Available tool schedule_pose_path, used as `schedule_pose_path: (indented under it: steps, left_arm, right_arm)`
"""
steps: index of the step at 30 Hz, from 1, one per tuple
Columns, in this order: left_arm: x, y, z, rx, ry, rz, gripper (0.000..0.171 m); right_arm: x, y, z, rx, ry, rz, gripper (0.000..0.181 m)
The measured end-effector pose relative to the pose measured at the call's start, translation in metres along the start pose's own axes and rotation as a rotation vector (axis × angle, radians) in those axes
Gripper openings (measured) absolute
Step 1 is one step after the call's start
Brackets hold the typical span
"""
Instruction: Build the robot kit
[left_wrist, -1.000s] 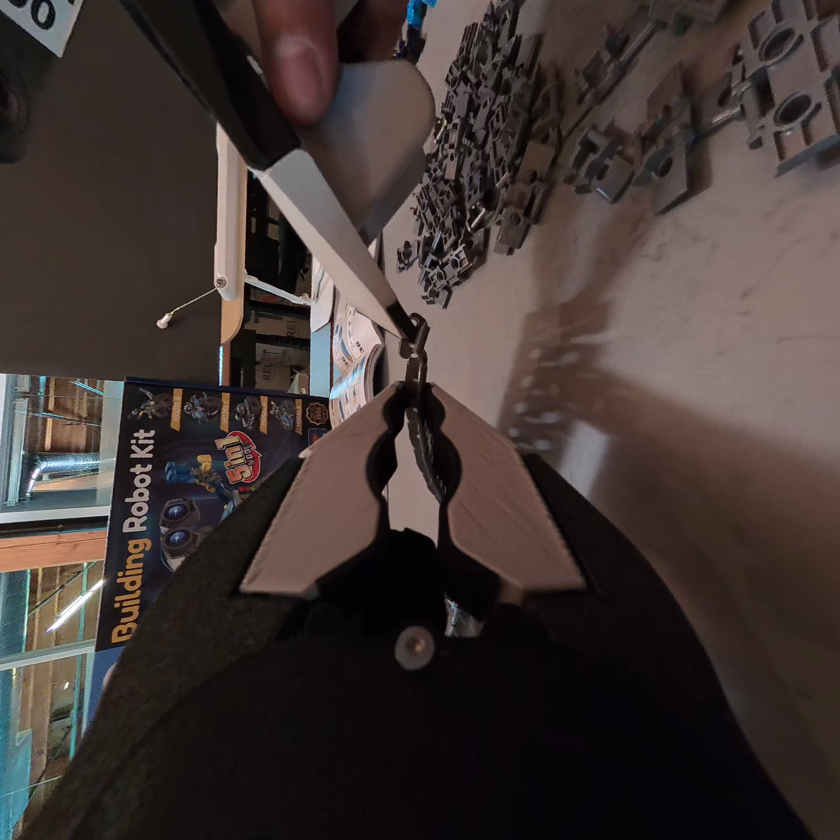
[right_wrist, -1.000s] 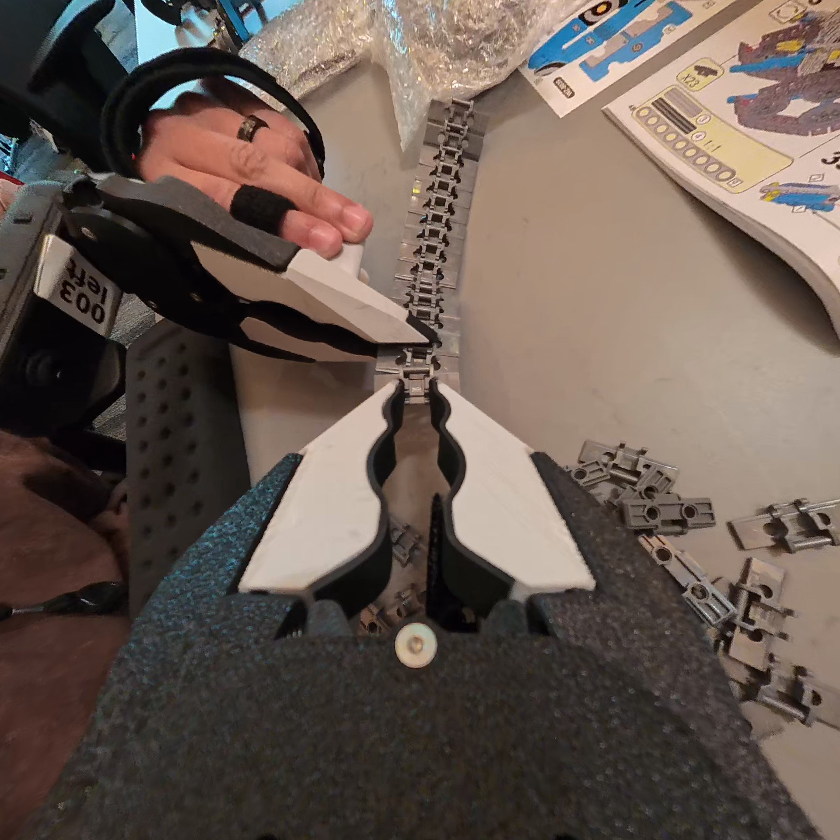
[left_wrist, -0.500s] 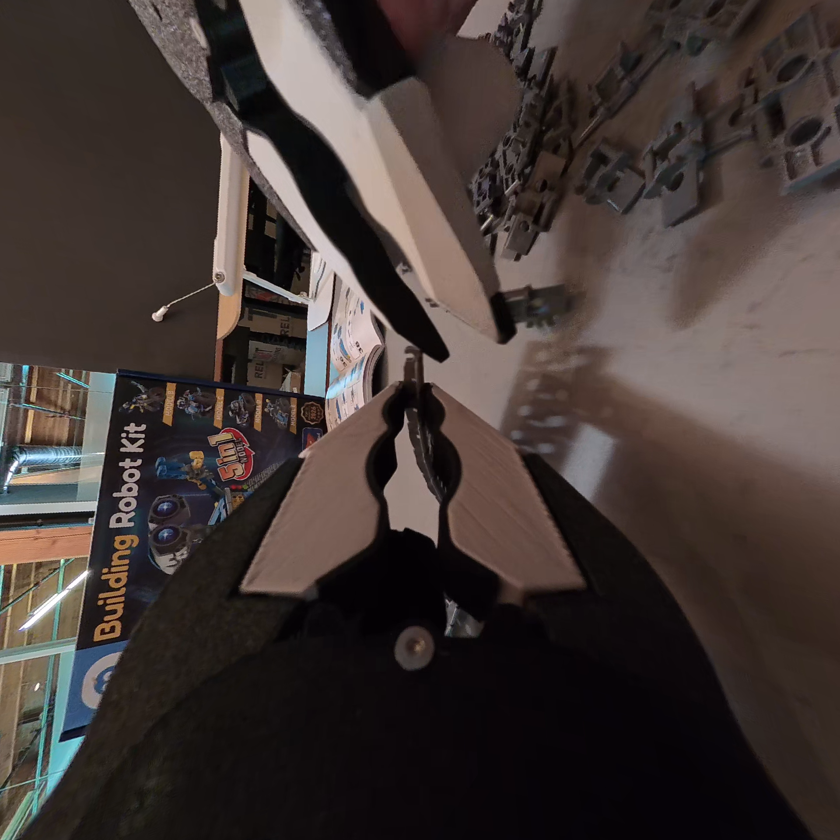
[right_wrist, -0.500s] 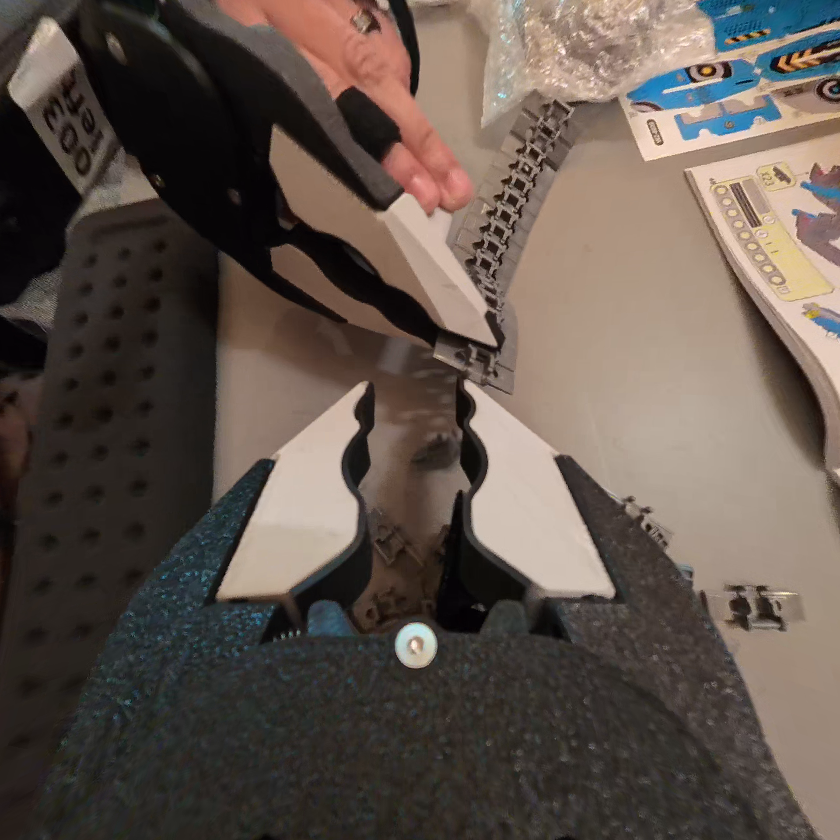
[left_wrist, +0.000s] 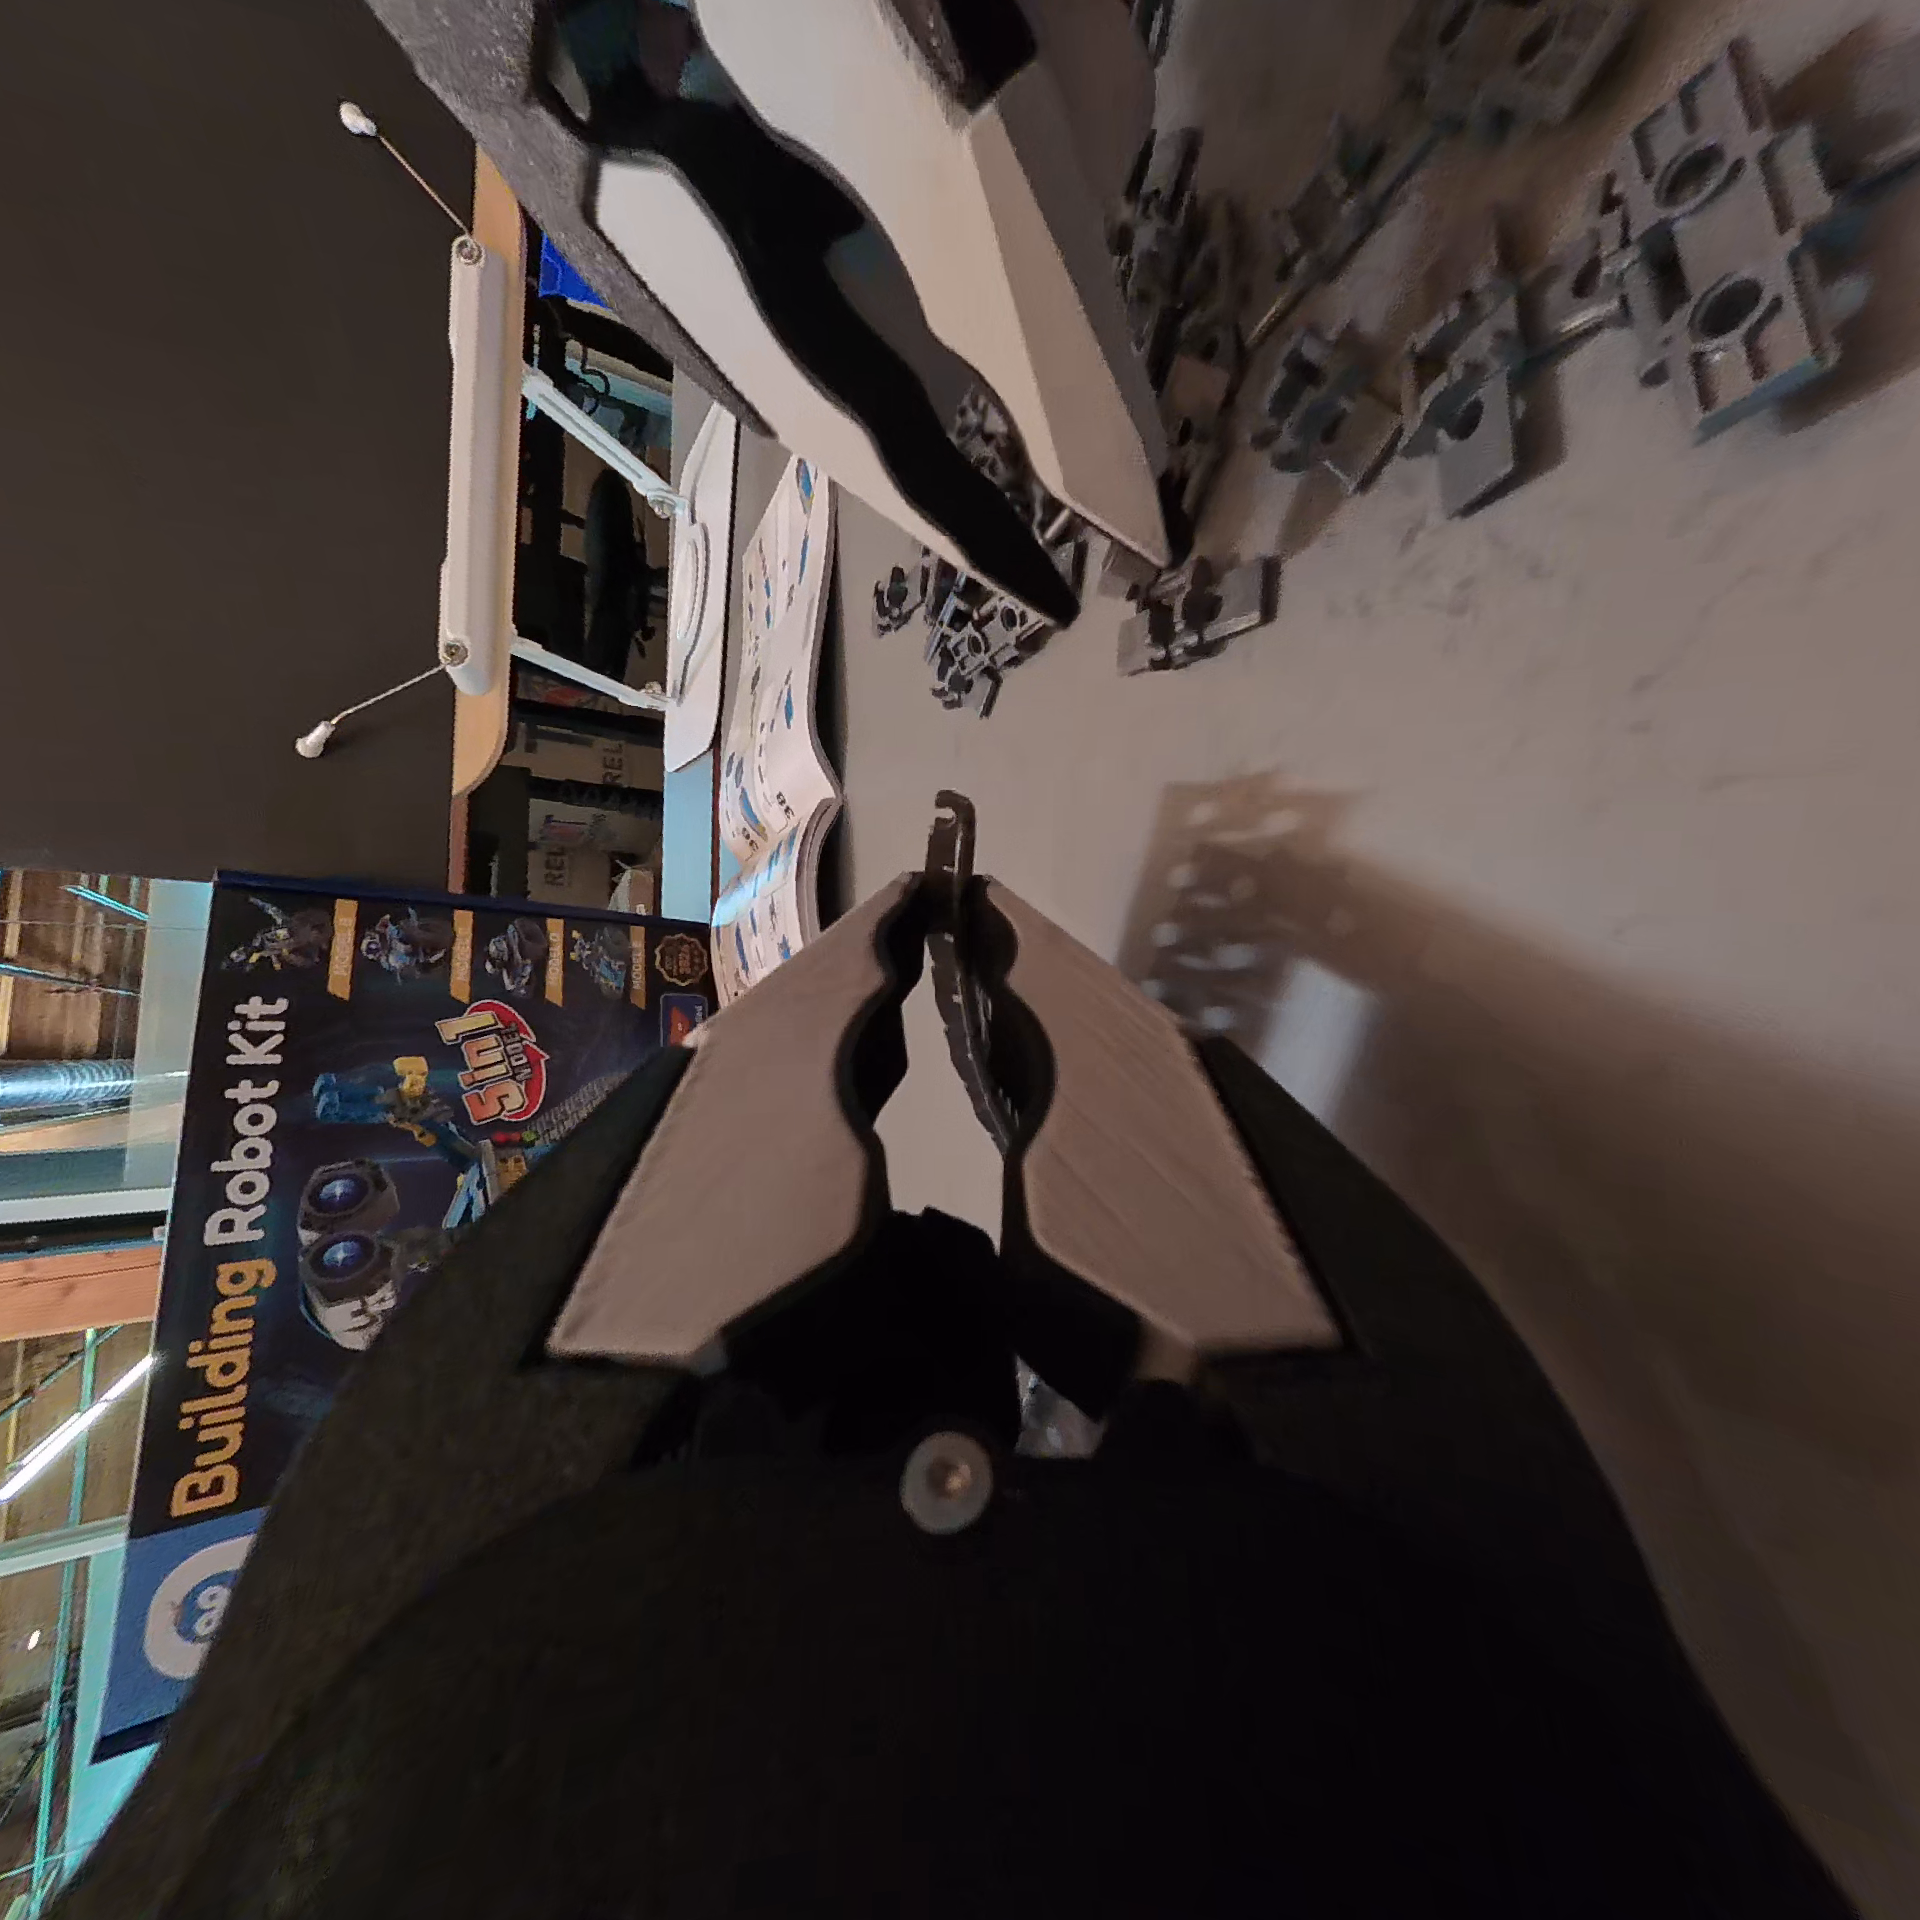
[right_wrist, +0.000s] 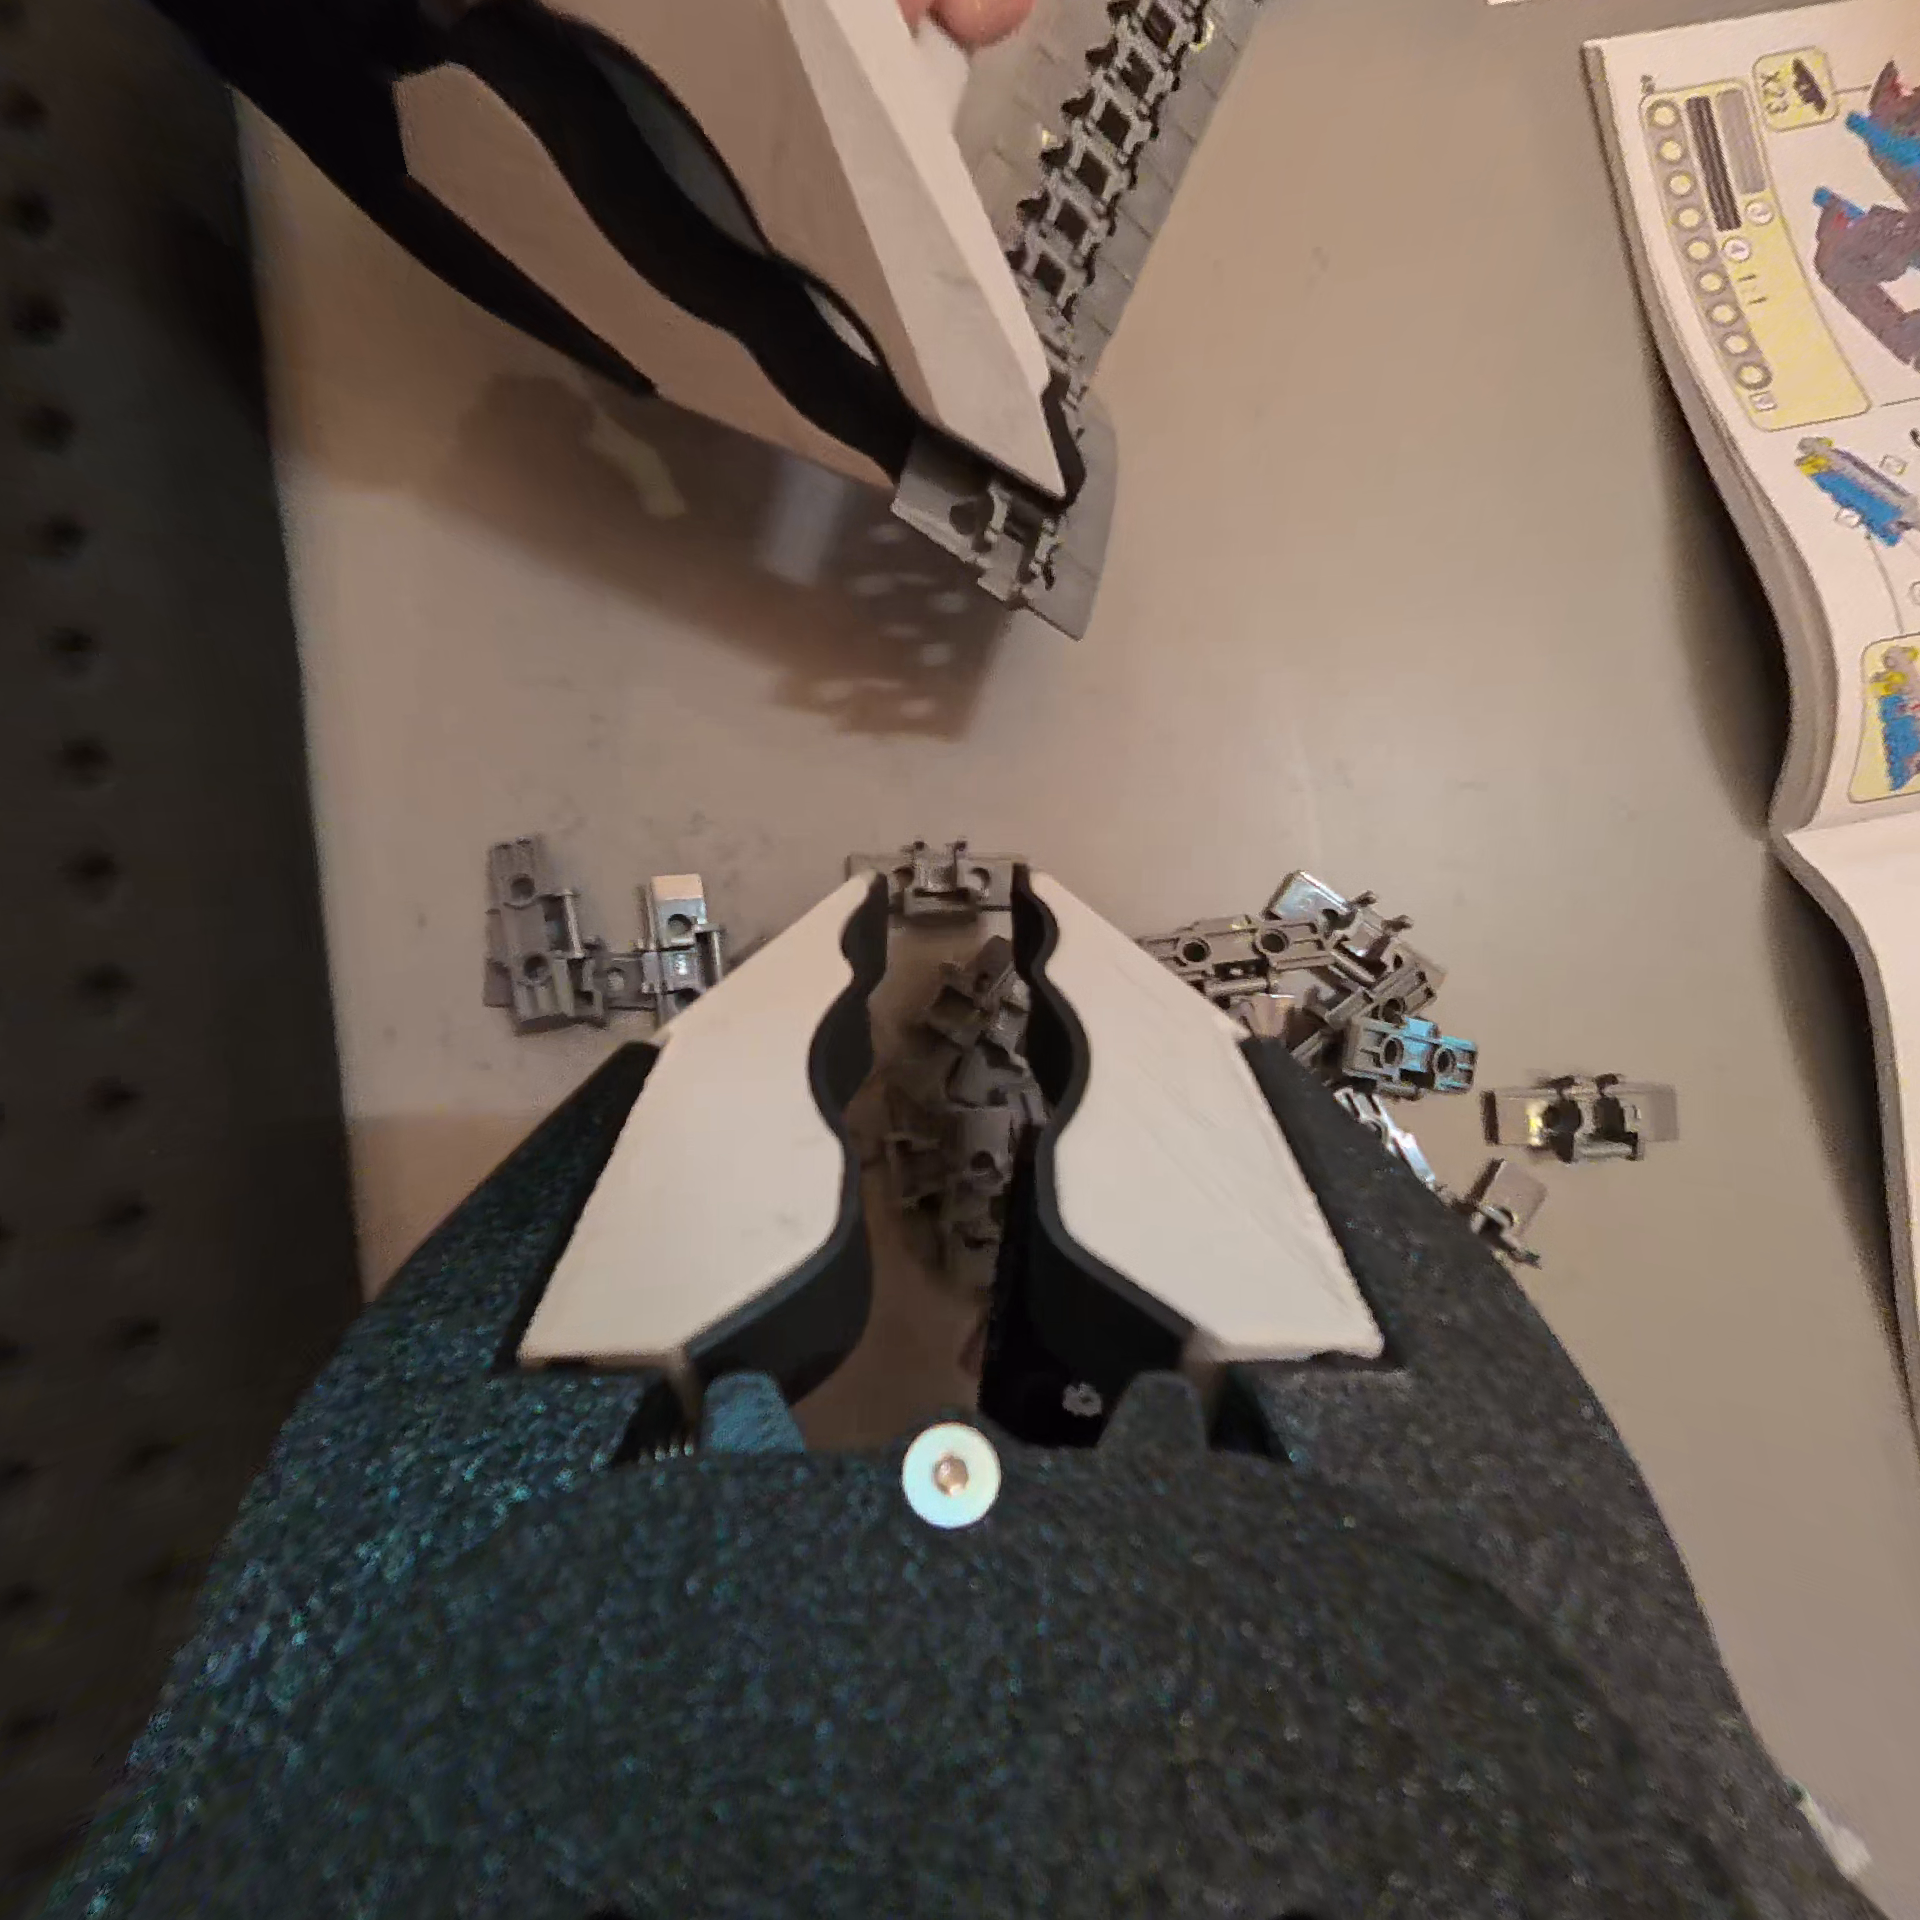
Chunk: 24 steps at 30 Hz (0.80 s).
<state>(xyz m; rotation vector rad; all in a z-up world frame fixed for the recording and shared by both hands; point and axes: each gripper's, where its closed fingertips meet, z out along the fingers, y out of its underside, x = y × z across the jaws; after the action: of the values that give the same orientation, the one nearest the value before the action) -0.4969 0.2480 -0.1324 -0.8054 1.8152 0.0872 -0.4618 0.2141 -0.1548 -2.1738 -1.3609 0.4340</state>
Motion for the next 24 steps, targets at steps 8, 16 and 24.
schedule_pose_path:
  steps: [8, 16, 24]
  left_arm:
    - [0.002, -0.003, -0.001, 0.007, 0.008, 0.007, 0.007]
    - [0.008, -0.003, 0.001, 0.000, 0.030, 0.019, 0.007]
    - [0.004, -0.001, -0.001, -0.002, 0.020, 0.018, 0.007]
  right_arm:
    - [-0.001, 0.005, 0.012, -0.001, -0.026, 0.011, 0.015]
    - [-0.006, 0.008, 0.007, -0.024, -0.024, -0.070, 0.025]
    - [-0.028, 0.012, 0.001, -0.085, -0.071, -0.012, 0.036]
